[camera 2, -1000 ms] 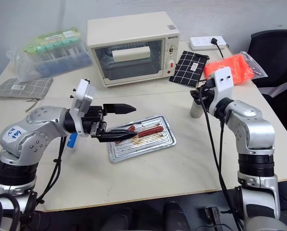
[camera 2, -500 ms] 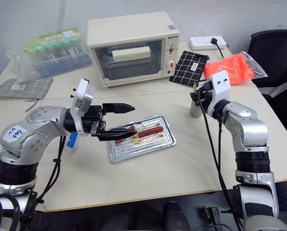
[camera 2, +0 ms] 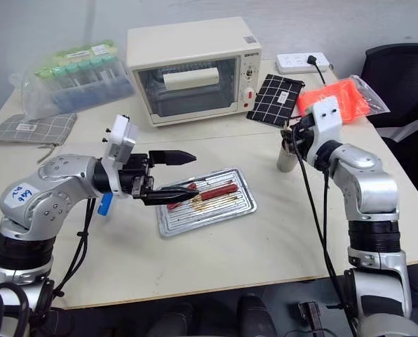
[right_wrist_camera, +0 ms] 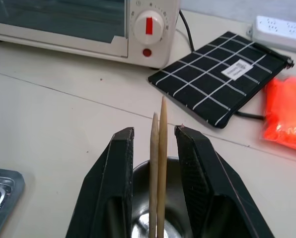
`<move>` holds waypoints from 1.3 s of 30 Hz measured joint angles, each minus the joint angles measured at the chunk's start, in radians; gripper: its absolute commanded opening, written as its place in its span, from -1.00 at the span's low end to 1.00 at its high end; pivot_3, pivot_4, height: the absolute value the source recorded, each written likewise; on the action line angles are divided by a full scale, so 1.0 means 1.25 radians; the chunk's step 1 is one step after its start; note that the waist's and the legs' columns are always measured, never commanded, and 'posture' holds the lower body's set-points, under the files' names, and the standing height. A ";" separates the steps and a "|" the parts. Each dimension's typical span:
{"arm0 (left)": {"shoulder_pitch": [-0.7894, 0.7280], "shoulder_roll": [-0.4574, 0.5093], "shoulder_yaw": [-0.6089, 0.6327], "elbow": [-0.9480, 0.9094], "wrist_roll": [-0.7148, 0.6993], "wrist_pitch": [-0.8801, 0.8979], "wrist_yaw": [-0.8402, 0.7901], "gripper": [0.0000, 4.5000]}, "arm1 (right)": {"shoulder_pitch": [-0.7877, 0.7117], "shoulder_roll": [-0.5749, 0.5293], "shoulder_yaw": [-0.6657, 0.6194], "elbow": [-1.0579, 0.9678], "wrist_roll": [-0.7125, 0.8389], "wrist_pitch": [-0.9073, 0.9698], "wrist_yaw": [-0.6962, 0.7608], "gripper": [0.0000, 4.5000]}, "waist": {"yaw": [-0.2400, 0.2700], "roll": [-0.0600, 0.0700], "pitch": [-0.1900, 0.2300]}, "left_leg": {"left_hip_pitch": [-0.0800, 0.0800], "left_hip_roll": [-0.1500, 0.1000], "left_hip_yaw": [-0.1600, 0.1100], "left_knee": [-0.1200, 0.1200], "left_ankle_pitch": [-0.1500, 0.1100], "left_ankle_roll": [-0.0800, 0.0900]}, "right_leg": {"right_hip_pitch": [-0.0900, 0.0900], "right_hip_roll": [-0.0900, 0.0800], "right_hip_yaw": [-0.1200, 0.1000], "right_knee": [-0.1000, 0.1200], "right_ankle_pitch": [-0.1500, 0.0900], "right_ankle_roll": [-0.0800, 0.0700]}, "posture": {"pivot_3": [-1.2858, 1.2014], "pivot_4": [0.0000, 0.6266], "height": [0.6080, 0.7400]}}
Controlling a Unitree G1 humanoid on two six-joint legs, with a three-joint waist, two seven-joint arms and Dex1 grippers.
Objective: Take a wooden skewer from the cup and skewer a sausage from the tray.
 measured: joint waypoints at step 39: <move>-0.020 0.000 0.000 0.009 0.013 -0.015 -0.007 1.00 | 0.012 0.023 0.013 0.067 0.005 -0.022 -0.017 -0.39 | 0.000 0.000 0.000 | 0.000 0.000 0.000 0.000 0.000 0.000 | 0.000 0.000 0.000 0.000 0.000 0.000 | 0.03 -0.52 1.00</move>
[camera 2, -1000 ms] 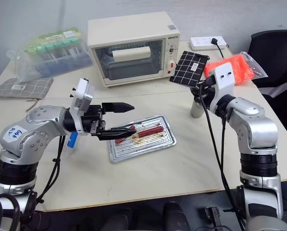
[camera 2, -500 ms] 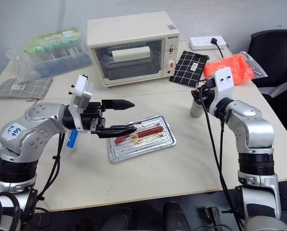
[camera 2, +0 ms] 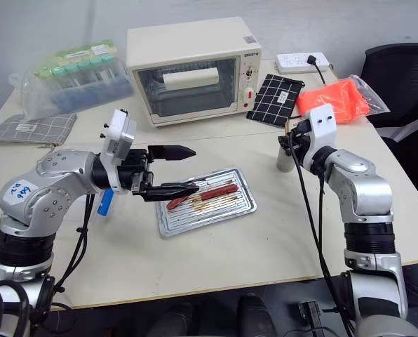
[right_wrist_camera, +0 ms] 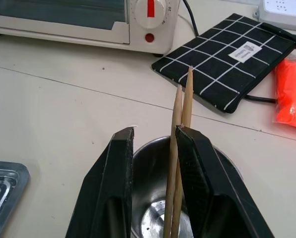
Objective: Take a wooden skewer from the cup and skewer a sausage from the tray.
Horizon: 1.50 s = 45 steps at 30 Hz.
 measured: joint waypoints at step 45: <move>0.005 0.008 0.002 -0.001 0.000 0.000 0.006 1.00 | -0.060 0.017 0.004 0.112 -0.035 -0.068 0.029 -0.99 | -0.001 0.000 0.000 | 0.000 0.000 0.000 0.000 0.000 0.000 | 0.000 0.000 0.000 0.000 0.000 0.000 | 0.03 -0.52 1.00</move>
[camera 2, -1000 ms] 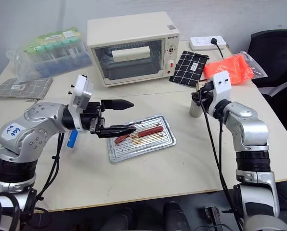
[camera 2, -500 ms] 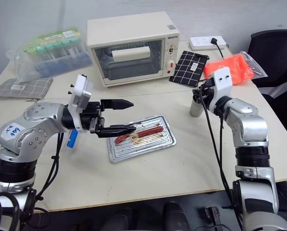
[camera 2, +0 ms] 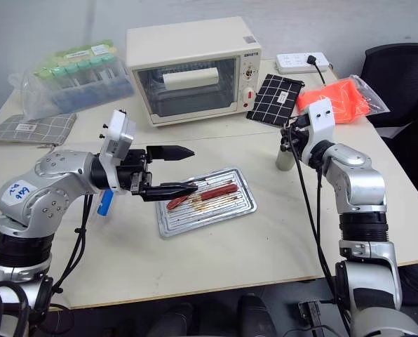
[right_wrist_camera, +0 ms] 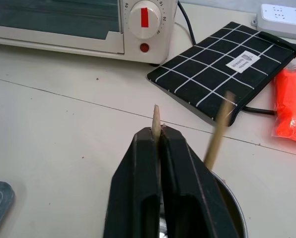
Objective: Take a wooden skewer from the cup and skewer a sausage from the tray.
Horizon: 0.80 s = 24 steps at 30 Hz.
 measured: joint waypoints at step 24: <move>0.056 -0.091 0.025 -0.032 0.014 -0.027 0.096 1.00 | -0.494 0.398 -0.796 -0.299 0.303 0.781 -0.556 -0.99 | -0.003 0.003 -0.002 | 0.001 0.000 -0.001 -0.001 0.000 0.000 | -0.005 -0.001 -0.001 0.009 0.000 0.000 | 0.03 -0.52 1.00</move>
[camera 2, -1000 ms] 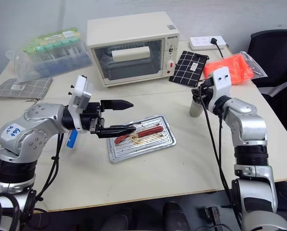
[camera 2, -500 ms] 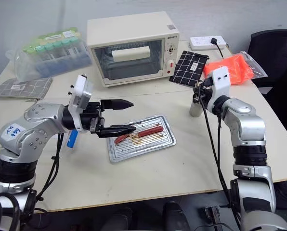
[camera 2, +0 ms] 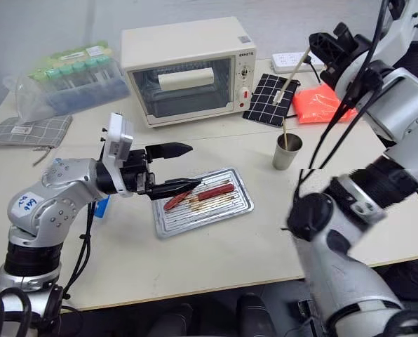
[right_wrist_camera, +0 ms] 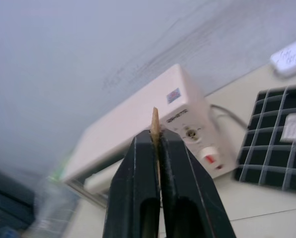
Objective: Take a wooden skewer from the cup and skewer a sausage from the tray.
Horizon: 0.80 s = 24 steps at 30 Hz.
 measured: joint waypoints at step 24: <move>-0.126 -0.227 -0.077 0.199 0.172 -0.178 0.093 1.00 | 0.361 0.141 0.295 -0.125 0.933 -0.342 -0.825 -0.99 | -0.041 0.000 -0.001 | -0.003 -0.012 0.000 -0.001 0.002 0.005 | -0.009 -0.012 0.000 0.012 0.000 0.000 | 0.03 -0.52 1.00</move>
